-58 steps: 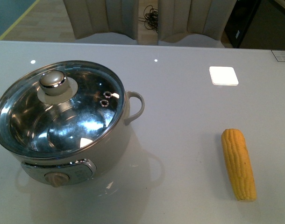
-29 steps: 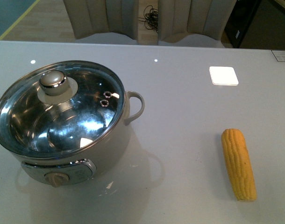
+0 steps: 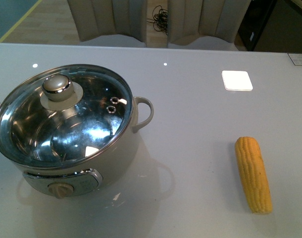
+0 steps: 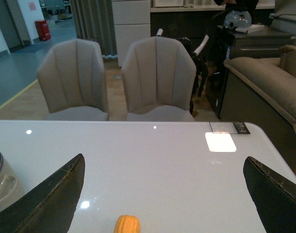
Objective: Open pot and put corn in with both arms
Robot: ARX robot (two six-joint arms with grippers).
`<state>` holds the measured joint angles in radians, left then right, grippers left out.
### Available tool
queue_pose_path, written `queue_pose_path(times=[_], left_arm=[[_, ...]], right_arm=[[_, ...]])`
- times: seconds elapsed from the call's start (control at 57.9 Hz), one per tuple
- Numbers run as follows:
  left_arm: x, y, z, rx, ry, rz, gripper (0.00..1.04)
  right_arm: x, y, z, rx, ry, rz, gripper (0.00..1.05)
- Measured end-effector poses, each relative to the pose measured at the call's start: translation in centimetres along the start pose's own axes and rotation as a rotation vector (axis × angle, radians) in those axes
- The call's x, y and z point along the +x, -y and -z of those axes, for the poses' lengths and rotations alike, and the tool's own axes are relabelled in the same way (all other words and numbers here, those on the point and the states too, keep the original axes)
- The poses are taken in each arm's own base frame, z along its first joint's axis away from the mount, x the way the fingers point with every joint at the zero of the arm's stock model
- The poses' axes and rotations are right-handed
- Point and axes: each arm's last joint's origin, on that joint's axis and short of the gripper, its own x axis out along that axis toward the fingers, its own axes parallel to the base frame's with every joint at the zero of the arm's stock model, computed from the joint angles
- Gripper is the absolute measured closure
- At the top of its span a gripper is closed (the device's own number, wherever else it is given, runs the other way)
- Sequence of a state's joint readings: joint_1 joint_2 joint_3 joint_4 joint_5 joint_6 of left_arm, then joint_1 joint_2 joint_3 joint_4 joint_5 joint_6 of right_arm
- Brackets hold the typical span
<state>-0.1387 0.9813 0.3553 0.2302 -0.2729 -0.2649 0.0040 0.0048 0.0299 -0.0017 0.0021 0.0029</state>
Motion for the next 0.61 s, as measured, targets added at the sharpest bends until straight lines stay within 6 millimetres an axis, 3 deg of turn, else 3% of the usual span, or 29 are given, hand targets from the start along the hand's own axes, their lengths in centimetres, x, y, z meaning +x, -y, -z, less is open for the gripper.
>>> queue_pose_path(times=[0.225, 0.398, 0.605], left_arm=[[7.0, 3.3, -1.3, 0.110, 0.003, 0.110, 0.07], [12.0, 5.9, -0.4, 0.198, -0.040, 0.171, 0.07], [14.7, 7.2, 1.8, 0.251, -0.070, 0.202, 0.07]], right_arm=[[0.0, 0.0, 0.0, 0.000, 0.000, 0.000, 0.09], [0.0, 0.0, 0.0, 0.000, 0.000, 0.000, 0.09], [0.0, 0.0, 0.0, 0.000, 0.000, 0.000, 0.09]])
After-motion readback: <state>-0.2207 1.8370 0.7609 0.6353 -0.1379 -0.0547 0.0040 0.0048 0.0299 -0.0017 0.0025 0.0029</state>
